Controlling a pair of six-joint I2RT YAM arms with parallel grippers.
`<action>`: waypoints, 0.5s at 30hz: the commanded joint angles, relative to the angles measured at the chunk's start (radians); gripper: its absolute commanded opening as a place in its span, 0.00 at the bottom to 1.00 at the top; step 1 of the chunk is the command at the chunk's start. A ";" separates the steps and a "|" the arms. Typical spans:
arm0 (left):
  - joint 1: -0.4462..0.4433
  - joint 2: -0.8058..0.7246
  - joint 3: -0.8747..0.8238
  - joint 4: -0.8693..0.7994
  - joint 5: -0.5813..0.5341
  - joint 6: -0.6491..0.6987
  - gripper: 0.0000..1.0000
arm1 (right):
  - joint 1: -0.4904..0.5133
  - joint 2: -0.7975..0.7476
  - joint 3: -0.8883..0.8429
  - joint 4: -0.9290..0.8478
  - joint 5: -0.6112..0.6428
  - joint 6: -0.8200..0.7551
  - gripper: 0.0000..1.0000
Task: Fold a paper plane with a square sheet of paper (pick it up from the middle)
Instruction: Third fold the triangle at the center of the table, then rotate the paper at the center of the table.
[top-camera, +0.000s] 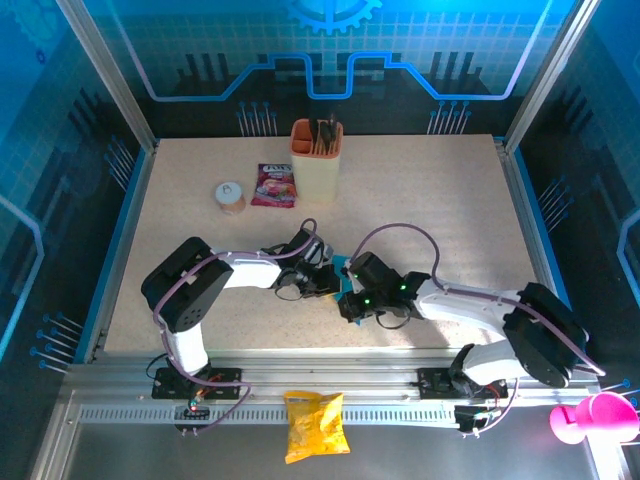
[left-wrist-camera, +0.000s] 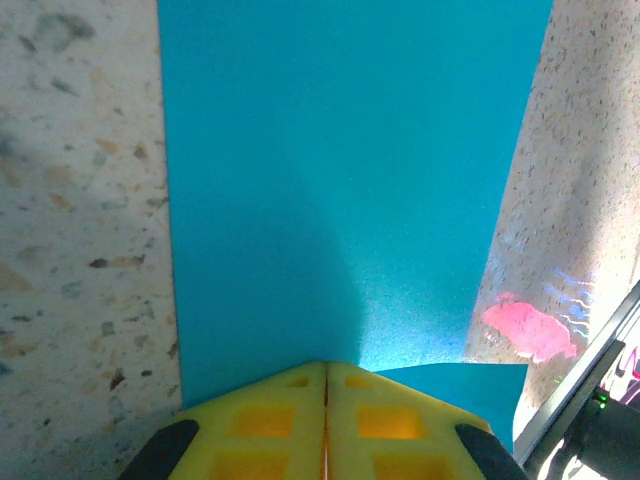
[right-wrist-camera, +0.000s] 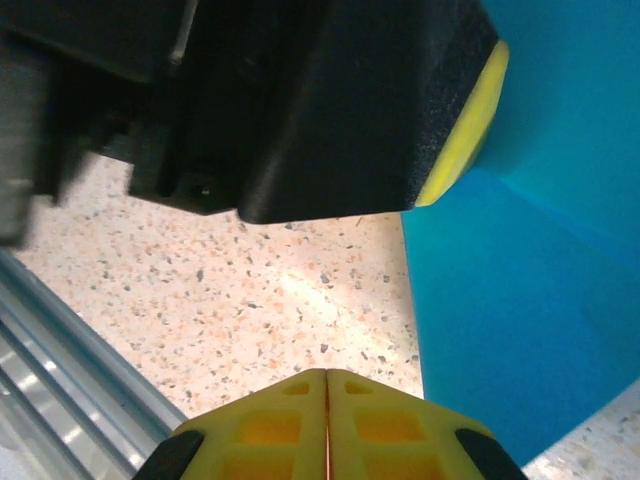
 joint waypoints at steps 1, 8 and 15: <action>-0.001 0.038 -0.031 -0.071 -0.067 -0.001 0.09 | 0.012 0.040 0.017 0.045 0.013 0.022 0.07; 0.000 0.038 -0.029 -0.076 -0.071 0.002 0.09 | -0.010 0.090 0.006 0.068 0.015 0.010 0.04; -0.001 0.049 -0.024 -0.082 -0.072 0.006 0.08 | -0.027 0.060 -0.088 0.121 -0.001 0.038 0.03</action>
